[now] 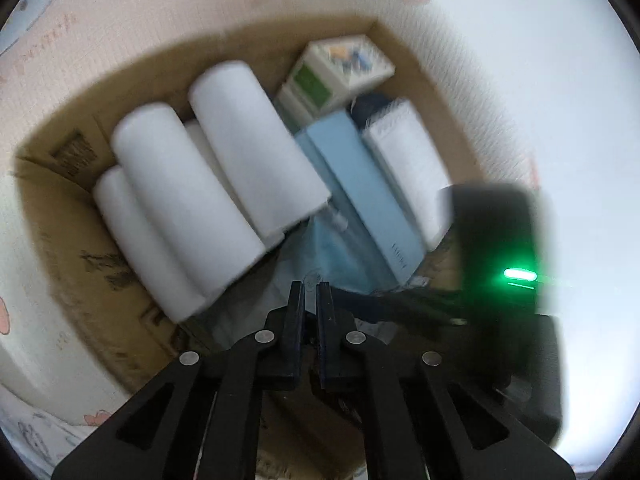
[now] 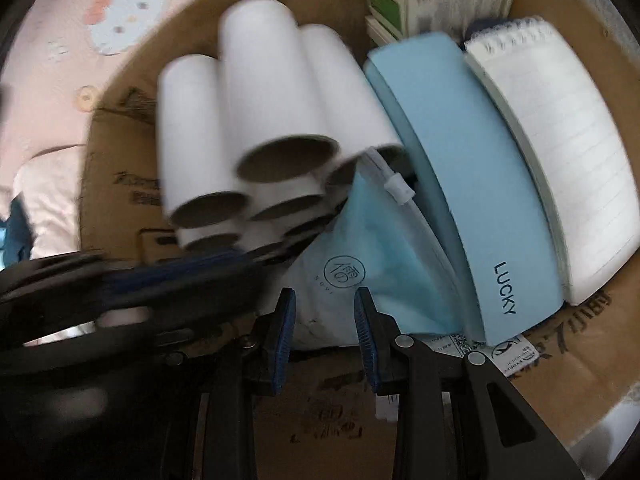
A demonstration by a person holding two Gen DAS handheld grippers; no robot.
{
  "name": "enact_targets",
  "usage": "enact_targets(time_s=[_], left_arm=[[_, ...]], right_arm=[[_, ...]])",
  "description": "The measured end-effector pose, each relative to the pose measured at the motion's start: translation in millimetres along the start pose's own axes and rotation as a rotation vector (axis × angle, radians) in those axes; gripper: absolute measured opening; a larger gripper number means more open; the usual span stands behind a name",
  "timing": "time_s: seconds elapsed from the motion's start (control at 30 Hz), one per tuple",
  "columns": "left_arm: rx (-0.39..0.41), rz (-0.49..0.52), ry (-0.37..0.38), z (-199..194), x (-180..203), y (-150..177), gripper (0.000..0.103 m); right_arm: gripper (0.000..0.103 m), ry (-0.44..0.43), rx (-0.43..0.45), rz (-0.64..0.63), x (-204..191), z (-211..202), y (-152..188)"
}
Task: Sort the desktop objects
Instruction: 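Open the left gripper and release the pack in the box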
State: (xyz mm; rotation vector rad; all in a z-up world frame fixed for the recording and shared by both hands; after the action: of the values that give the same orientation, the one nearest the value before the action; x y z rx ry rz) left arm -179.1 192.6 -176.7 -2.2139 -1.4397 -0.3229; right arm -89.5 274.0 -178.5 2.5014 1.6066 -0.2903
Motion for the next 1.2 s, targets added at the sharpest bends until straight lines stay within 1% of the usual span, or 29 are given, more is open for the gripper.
enact_targets(time_s=[0.13, 0.2, 0.27, 0.3, 0.37, 0.43, 0.47, 0.5, 0.6, 0.63, 0.67, 0.7, 0.77, 0.83, 0.9, 0.97, 1.0, 1.03, 1.07, 1.1, 1.13, 1.17, 1.2], left_arm=[[0.036, 0.013, -0.016, -18, -13, -2, 0.005], [0.039, 0.005, -0.012, -21, -18, -1, 0.005], [0.051, -0.012, 0.004, -22, -18, 4, 0.005], [0.058, -0.019, 0.022, -24, -21, 6, 0.005], [0.06, -0.03, 0.042, -26, -26, 11, 0.005], [0.06, -0.033, 0.059, -29, -25, 16, 0.006], [0.061, -0.03, 0.068, -31, -26, 7, 0.006], [0.062, -0.028, 0.074, -34, -27, 7, 0.009], [0.054, -0.02, 0.086, -35, -23, 9, 0.021], [0.045, -0.011, 0.089, -38, -23, 12, 0.025], [0.032, 0.001, 0.091, -38, -21, 14, 0.027], [0.013, 0.016, 0.095, -36, -18, 16, 0.029], [-0.005, 0.027, 0.078, -29, -11, 16, 0.03], [-0.01, 0.045, 0.087, -23, -2, 15, 0.03], [-0.021, 0.044, 0.117, -15, 8, 13, 0.03], [-0.028, 0.044, 0.124, -7, 16, 11, 0.03], [-0.029, 0.044, 0.116, -3, 20, 10, 0.03], [-0.036, 0.046, 0.099, 4, 25, 9, 0.027], [-0.051, 0.044, 0.087, 13, 28, 7, 0.024], [-0.071, 0.038, 0.076, 22, 31, 7, 0.016], [-0.082, 0.031, 0.067, 27, 33, 7, 0.01], [-0.093, 0.022, 0.049, 36, 35, 6, 0.01], [-0.106, 0.014, 0.024, 44, 36, 5, 0.009]], right_arm=[[0.028, 0.028, -0.02, 0.04, -1, 6, -5], [0.028, 0.055, -0.029, 0.046, -3, 11, -8], [0.028, 0.065, -0.046, 0.044, -5, 20, -10], [0.028, 0.069, -0.075, 0.059, -4, 24, -11], [0.028, 0.066, -0.092, 0.075, -2, 25, -14], [0.028, 0.062, -0.134, 0.086, 1, 30, -16], [0.028, 0.06, -0.155, 0.093, 1, 32, -17], [0.028, 0.06, -0.163, 0.101, 2, 33, -19], [0.028, 0.066, -0.171, 0.116, 2, 31, -22], [0.028, 0.064, -0.166, 0.12, 2, 28, -22], [0.028, 0.052, -0.156, 0.122, 1, 23, -22], [0.028, 0.017, -0.134, 0.121, 1, 12, -22], [0.028, -0.014, -0.102, 0.132, 5, -4, -23], [0.028, -0.027, -0.052, 0.155, 18, -25, -26], [0.029, -0.099, -0.03, 0.206, 33, -43, -28], [0.03, -0.192, -0.009, 0.236, 42, -59, -29], [0.033, -0.213, 0.01, 0.24, 45, -68, -29], [0.036, -0.231, 0.032, 0.242, 47, -76, -29], [0.045, -0.267, 0.067, 0.245, 49, -88, -30], [0.056, -0.3, 0.098, 0.249, 51, -99, -29], [0.061, -0.319, 0.128, 0.25, 49, -108, -26], [0.064, -0.328, 0.157, 0.244, 49, -115, -35], [0.064, -0.328, 0.189, 0.237, 48, -124, -22]])
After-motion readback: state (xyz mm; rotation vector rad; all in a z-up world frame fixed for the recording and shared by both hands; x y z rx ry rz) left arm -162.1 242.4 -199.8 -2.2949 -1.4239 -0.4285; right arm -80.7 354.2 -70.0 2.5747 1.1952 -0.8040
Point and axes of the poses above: each gripper's, at about its wrist camera, not at the fingertips, and z roughly the way its jaws point, x to its right, y to its underside, the point moved 4 cm from there along z, roughly the way its jaws point, and after that the axes turned 13 degrees about z, right-handed, at the moved point
